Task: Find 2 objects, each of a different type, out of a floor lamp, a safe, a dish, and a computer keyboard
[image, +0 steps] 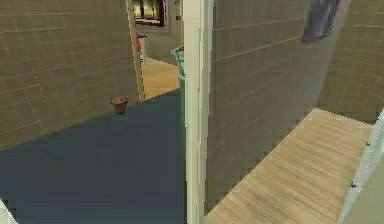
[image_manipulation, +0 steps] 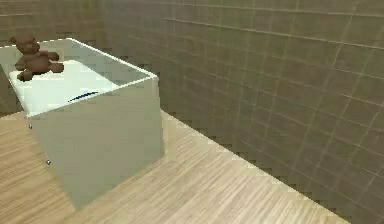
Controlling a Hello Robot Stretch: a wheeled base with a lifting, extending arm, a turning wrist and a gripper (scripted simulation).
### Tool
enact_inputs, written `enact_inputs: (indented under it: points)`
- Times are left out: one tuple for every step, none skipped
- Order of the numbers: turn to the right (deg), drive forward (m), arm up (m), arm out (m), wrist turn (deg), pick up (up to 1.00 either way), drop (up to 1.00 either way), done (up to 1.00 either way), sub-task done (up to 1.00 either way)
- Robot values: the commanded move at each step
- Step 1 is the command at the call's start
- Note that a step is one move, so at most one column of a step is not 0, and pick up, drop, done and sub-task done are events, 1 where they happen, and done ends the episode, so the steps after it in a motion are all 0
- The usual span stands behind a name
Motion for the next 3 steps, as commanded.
enact_inputs:
  points:
    - [-42.0, 0.00, 0.00, 0.00, 0.0, 0.00, 0.00, 0.00, 0.00]
    - [0.0, 0.40, 0.00, 0.00, 0.0, 0.00, 0.00, 0.00, 0.00]
    - [9.0, 0.00, 0.00, 0.00, 0.0, 0.00, 0.00, 0.00, 0.00]
